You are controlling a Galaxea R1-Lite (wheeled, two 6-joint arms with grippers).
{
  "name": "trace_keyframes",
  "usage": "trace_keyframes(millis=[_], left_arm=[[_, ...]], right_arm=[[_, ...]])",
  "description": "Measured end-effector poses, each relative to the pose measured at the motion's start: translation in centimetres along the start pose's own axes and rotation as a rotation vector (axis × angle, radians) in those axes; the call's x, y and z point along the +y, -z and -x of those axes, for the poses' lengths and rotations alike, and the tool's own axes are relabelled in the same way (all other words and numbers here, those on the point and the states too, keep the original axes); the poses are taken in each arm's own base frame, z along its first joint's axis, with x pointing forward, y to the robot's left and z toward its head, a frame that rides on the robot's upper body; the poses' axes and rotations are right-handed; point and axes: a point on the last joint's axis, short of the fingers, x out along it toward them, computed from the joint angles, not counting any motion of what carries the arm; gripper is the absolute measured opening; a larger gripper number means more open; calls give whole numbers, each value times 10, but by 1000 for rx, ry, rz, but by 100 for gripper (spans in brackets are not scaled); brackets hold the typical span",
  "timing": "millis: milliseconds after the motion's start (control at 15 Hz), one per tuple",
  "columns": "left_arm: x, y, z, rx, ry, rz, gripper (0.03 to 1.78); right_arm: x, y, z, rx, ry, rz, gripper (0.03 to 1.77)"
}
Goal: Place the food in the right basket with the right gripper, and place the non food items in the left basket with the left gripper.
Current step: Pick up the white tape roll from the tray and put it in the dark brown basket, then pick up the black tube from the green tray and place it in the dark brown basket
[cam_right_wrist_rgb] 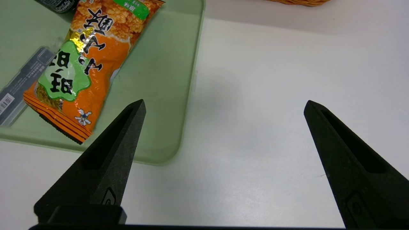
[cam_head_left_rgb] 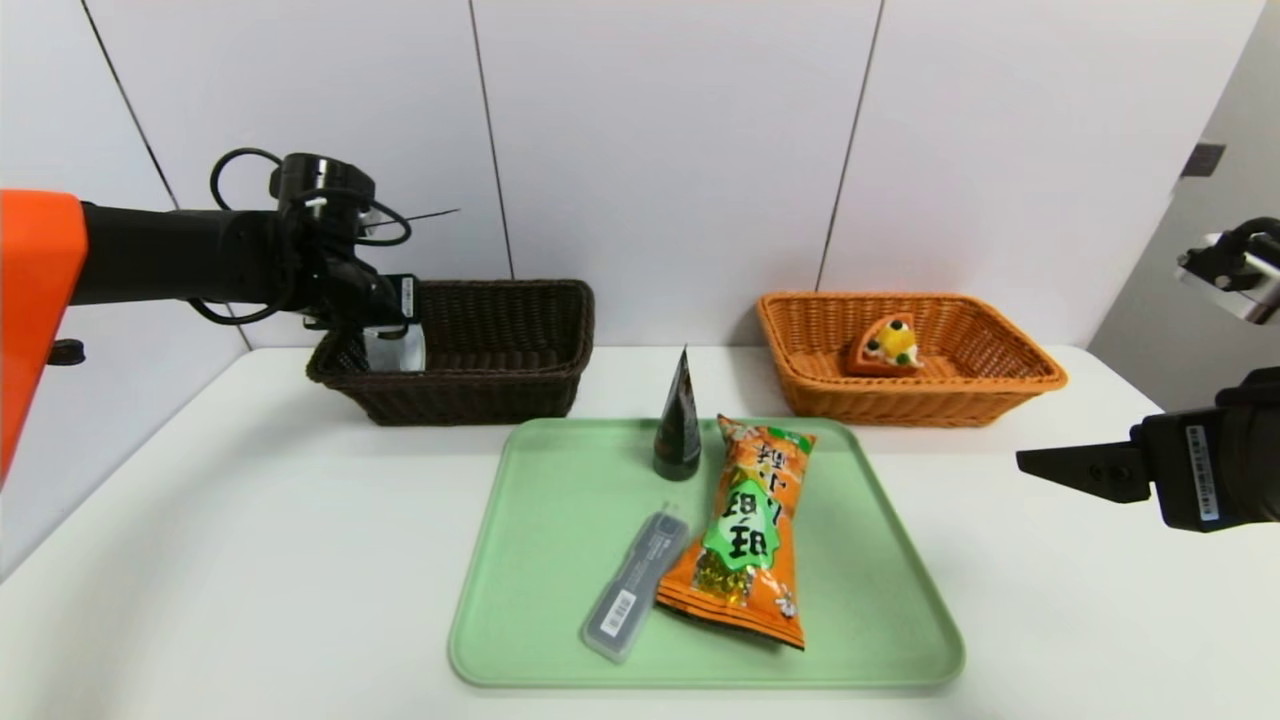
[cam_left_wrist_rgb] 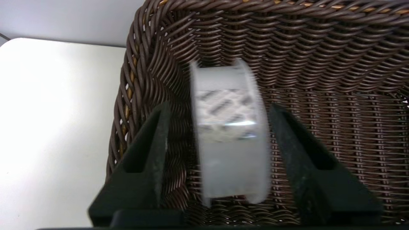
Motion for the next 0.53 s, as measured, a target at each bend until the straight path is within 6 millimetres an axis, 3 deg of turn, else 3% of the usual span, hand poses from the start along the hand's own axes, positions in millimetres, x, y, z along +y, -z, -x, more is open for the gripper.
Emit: trace_keyframes(millis=[133, 267, 533], left_arm=[[1, -8, 9, -26, 4, 6, 129], [0, -23, 34, -62, 14, 11, 138], [-11, -52, 119, -155, 64, 14, 151]], right_arm=[[0, 0, 0, -1, 0, 0, 171], [0, 0, 0, -1, 1, -2, 171], [0, 0, 1, -7, 0, -6, 171]])
